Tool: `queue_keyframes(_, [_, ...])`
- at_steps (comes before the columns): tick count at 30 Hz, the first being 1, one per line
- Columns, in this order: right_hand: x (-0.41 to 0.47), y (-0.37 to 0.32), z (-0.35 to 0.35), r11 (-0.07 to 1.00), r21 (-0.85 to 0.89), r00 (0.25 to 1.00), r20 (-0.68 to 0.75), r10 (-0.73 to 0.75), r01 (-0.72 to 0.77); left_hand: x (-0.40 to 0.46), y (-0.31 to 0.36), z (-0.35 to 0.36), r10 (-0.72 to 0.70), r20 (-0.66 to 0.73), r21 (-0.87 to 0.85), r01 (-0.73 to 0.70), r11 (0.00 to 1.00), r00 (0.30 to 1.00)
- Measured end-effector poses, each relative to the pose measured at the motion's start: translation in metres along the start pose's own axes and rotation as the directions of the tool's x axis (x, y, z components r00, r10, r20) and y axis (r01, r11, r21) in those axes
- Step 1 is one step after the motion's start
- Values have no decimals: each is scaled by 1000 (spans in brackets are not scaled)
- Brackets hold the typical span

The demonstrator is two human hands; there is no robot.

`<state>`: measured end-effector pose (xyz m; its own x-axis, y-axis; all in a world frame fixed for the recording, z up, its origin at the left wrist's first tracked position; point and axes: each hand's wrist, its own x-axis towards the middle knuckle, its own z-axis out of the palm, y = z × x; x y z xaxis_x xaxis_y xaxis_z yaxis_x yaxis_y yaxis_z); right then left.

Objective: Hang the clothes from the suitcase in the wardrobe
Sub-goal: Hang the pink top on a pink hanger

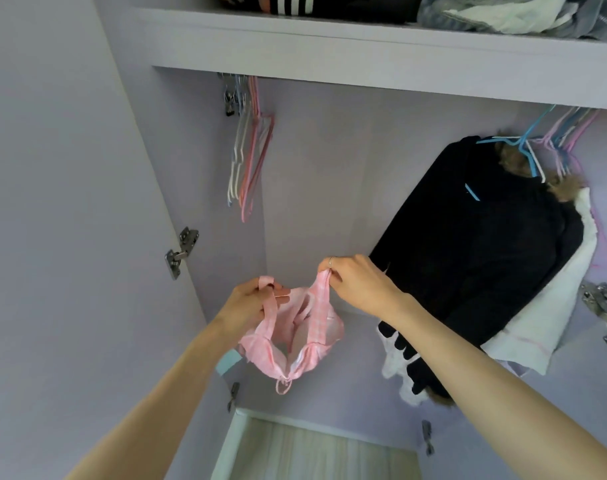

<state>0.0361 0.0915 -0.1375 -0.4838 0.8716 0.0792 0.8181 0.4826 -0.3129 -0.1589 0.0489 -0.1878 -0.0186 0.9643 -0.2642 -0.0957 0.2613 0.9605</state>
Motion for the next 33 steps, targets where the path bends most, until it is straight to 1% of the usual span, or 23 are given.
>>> queue_keyframes(3, [21, -17, 4, 974, 228, 1000, 0, -4, 4, 5, 4, 7, -40, 89, -79, 47, 996, 995])
queue_keyframes(4, [30, -20, 5, 961, 277, 1000, 14, -12, 8, 7, 5, 7, -48, 111, -91, 59, 994, 993])
queue_keyframes(7, [53, -24, 3, 955, 295, 998, 48, -40, 24, 15, 9, 0, -94, 186, -91, 112, 990, 978])
queue_keyframes(9, [71, -21, 1, 948, 318, 998, 49, -50, 31, 21, 16, -5, -77, 233, -75, 97, 992, 970])
queue_keyframes(10, [80, -18, 0, 942, 333, 997, 52, -49, 29, 25, 20, -8, -66, 235, -96, 90, 991, 970])
queue_keyframes(11, [87, -15, 1, 937, 347, 997, 53, -47, 26, 29, 23, -10, -56, 216, -122, 84, 989, 975])
queue_keyframes(13, [109, -10, 2, 919, 394, 996, 68, -53, 22, 42, 30, -16, -28, 133, -167, 51, 985, 991])
queue_keyframes(16, [140, -4, 7, 870, 492, 988, 149, -48, -32, 54, 42, -26, 2, 68, -139, 7, 990, 998])
queue_keyframes(19, [170, -6, 11, 780, 599, 954, 301, -9, -182, 62, 50, -34, 0, 6, -116, 0, 993, 1000])
queue_keyframes(21, [188, -11, 9, 705, 661, 941, 338, 28, -258, 64, 54, -39, 11, -24, -58, -13, 998, 1000])
queue_keyframes(25, [226, -25, 1, 433, 831, 930, 364, 52, -349, 68, 64, -53, 19, -109, -45, -24, 999, 994])
queue_keyframes(27, [241, -35, 2, 337, 868, 929, 362, 72, -364, 71, 69, -58, 13, -154, -61, -23, 998, 988])
queue_keyframes(29, [257, -47, 8, 322, 873, 930, 340, 137, -366, 74, 74, -63, 14, -206, -70, -29, 997, 978])
queue_keyframes(31, [269, -52, 15, 318, 882, 928, 273, 253, -347, 75, 77, -66, 15, -229, -61, -30, 998, 973])
queue_keyframes(33, [276, -53, 21, 316, 890, 923, 233, 305, -329, 77, 77, -70, 17, -241, -48, -29, 998, 970])
